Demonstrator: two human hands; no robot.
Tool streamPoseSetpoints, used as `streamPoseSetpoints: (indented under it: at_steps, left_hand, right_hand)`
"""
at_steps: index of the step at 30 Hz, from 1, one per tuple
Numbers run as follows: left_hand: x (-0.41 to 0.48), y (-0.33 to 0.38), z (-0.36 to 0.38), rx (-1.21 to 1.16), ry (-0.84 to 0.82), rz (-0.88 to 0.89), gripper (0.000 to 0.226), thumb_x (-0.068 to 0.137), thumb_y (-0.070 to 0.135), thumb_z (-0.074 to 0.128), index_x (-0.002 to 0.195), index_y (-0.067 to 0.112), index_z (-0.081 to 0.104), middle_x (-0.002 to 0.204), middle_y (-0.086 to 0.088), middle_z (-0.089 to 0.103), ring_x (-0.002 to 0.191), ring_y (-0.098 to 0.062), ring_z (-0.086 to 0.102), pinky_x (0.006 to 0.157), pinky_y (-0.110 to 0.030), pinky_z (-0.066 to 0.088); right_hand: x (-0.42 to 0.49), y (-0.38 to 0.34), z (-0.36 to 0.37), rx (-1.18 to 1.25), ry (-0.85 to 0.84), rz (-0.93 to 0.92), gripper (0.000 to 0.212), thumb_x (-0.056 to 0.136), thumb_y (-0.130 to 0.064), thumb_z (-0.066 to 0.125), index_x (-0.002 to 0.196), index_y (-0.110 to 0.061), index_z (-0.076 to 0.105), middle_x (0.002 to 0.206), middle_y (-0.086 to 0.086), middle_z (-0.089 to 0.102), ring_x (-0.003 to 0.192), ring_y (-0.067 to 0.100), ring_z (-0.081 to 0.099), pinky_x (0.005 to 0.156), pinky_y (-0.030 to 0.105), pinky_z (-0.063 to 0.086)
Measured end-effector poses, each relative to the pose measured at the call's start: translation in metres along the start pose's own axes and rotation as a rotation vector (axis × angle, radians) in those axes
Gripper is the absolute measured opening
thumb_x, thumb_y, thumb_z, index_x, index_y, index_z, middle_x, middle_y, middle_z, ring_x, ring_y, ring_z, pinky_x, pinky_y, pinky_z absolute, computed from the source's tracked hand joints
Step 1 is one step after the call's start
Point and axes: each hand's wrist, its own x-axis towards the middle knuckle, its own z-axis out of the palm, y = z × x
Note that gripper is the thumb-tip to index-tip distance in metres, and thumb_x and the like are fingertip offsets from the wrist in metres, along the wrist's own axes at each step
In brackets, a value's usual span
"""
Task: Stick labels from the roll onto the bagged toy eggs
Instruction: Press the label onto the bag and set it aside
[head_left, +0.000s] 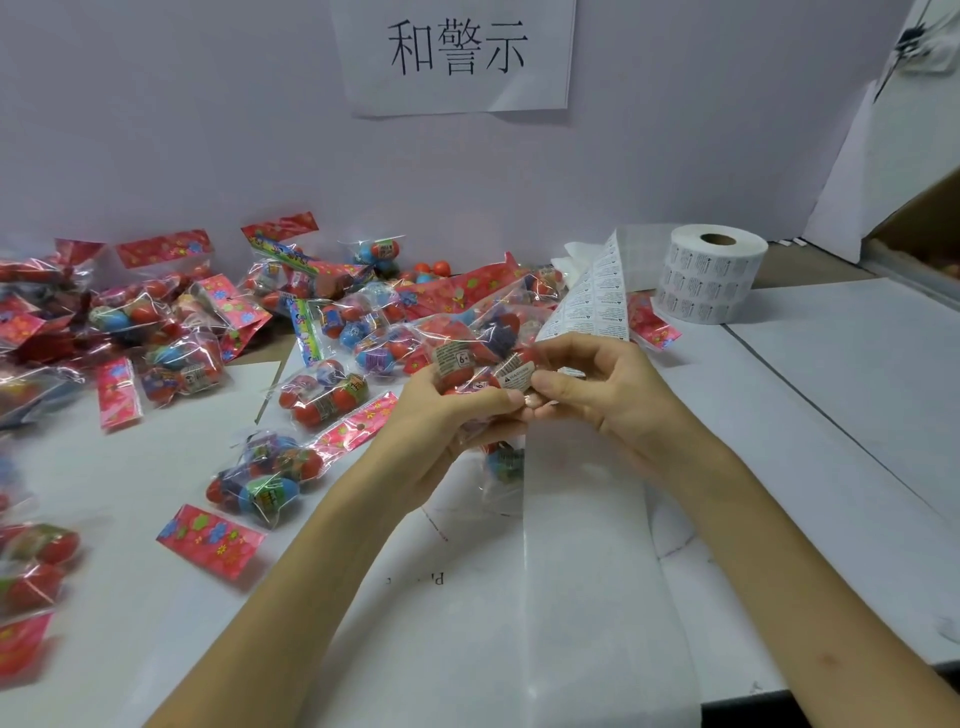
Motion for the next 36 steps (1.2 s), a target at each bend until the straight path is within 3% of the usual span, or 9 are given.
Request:
streamPoseSetpoints:
  at_steps: [4,7,10,15,21,28,31,33,36]
  left_hand:
    - [-0.0006,0.0007,0.0011,0.024,-0.002,0.018,0.055,0.071,0.007,0.082,0.121,-0.005,0.061,0.096,-0.02,0.077,0.083,-0.03,0.077,0.071,-0.032,0.063]
    - [-0.0017,0.0013,0.003,0.043,-0.04,0.043,0.055,0.076,0.02,0.082,0.124,0.001,0.064,0.1,-0.017,0.077,0.086,-0.028,0.077,0.073,-0.031,0.062]
    - [-0.0027,0.0013,0.0035,0.059,-0.019,0.048,0.052,0.08,0.029,0.079,0.124,0.005,0.067,0.104,-0.014,0.078,0.089,-0.029,0.077,0.072,-0.031,0.062]
    - [-0.0026,0.0027,0.0023,0.13,0.067,0.052,0.046,0.076,0.03,0.079,0.115,0.009,0.071,0.104,-0.013,0.079,0.092,-0.031,0.078,0.068,-0.03,0.061]
    - [-0.0009,-0.003,0.0035,0.07,0.119,0.06,0.018,0.089,0.0,0.07,0.106,-0.003,0.072,0.102,-0.024,0.076,0.087,-0.037,0.076,0.067,-0.035,0.062]
    - [0.0016,-0.0037,0.002,0.113,0.158,0.086,0.018,0.088,-0.001,0.072,0.106,-0.001,0.073,0.106,-0.021,0.077,0.096,-0.043,0.074,0.083,-0.045,0.064]
    - [0.0006,-0.0039,0.0019,0.086,0.14,0.081,0.019,0.09,0.001,0.072,0.108,0.001,0.072,0.105,-0.018,0.078,0.093,-0.039,0.076,0.076,-0.04,0.065]
    - [-0.0008,-0.0029,0.0024,0.068,0.096,0.069,0.02,0.09,0.007,0.073,0.11,0.004,0.072,0.104,-0.016,0.079,0.092,-0.035,0.077,0.073,-0.035,0.064]
    - [-0.0019,-0.0012,0.0036,0.075,0.007,0.051,0.041,0.08,0.015,0.079,0.118,0.004,0.07,0.11,-0.015,0.078,0.099,-0.034,0.076,0.079,-0.035,0.064]
  right_hand:
    - [-0.0009,-0.0004,-0.0012,-0.007,0.0,0.019,0.021,0.091,0.005,0.065,0.103,-0.011,0.072,0.085,0.007,0.071,0.072,0.022,0.072,0.067,0.027,0.059]
    - [-0.0004,-0.0007,-0.0005,-0.002,0.014,0.015,0.017,0.087,-0.01,0.072,0.104,-0.012,0.071,0.09,0.009,0.068,0.071,0.021,0.07,0.069,0.029,0.059]
    - [0.0003,0.0009,0.0009,-0.086,0.03,-0.009,0.031,0.075,-0.027,0.078,0.104,-0.015,0.072,0.097,0.006,0.069,0.072,0.021,0.072,0.07,0.034,0.061]
    - [-0.0012,0.0003,0.0052,-0.138,0.027,-0.023,0.028,0.075,-0.03,0.077,0.098,-0.015,0.073,0.087,-0.002,0.071,0.075,0.021,0.074,0.066,0.034,0.061]
    - [-0.0025,-0.0004,0.006,-0.139,0.024,-0.018,0.004,0.089,-0.015,0.071,0.09,-0.011,0.072,0.084,0.004,0.069,0.069,0.015,0.07,0.059,0.027,0.059]
    - [-0.0019,0.0014,0.0044,-0.137,0.006,-0.014,0.003,0.091,-0.01,0.07,0.091,-0.013,0.072,0.087,0.0,0.069,0.069,0.015,0.068,0.059,0.026,0.057]
    - [-0.0022,0.0001,0.0062,-0.111,0.023,-0.026,0.009,0.082,-0.021,0.074,0.088,-0.014,0.073,0.085,-0.002,0.071,0.07,0.017,0.07,0.058,0.026,0.057]
    - [-0.0018,0.0,0.0058,-0.11,0.052,-0.035,0.003,0.088,-0.014,0.072,0.086,-0.015,0.074,0.081,-0.001,0.071,0.069,0.018,0.072,0.056,0.026,0.056]
    - [0.0002,0.0014,0.0034,-0.13,0.087,-0.041,0.015,0.093,-0.006,0.068,0.084,-0.016,0.074,0.081,0.0,0.071,0.066,0.017,0.071,0.055,0.025,0.055]
